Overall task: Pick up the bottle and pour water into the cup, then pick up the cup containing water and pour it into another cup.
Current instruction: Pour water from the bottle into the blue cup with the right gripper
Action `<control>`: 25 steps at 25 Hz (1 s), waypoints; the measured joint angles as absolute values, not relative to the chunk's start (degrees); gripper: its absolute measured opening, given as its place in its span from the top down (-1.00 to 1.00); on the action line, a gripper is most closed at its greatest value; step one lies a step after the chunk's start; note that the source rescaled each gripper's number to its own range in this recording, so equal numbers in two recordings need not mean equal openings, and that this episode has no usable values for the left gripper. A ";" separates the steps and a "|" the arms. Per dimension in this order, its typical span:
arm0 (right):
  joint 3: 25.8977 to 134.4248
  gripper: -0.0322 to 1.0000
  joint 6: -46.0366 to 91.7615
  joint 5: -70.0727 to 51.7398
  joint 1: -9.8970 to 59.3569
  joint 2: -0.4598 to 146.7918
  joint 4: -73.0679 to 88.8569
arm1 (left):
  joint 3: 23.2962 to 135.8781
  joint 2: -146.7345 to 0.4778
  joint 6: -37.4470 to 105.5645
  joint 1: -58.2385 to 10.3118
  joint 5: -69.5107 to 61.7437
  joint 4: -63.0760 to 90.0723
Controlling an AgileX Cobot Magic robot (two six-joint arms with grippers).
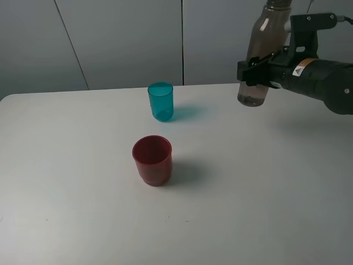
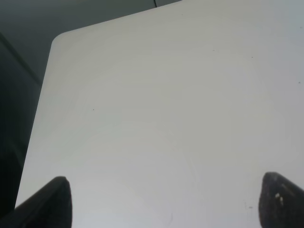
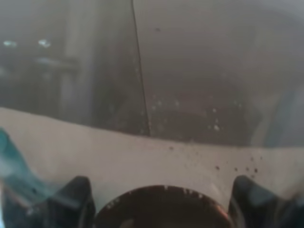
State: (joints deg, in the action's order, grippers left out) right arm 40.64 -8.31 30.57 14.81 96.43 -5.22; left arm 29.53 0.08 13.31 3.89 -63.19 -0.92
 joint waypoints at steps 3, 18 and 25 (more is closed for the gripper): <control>46.23 0.92 -5.84 26.12 17.20 97.16 -4.80 | 29.53 0.08 13.31 3.89 -63.19 -0.92; 73.68 0.92 2.77 7.90 23.57 116.19 1.59 | 29.53 0.08 13.31 3.89 -63.19 -0.92; 78.71 0.92 7.02 5.36 24.61 119.40 2.51 | 29.53 0.08 13.31 3.89 -63.19 -0.92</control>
State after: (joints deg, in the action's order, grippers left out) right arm 78.71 7.02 5.36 24.61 119.40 2.51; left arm 29.53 0.08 13.31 3.89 -63.19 -0.92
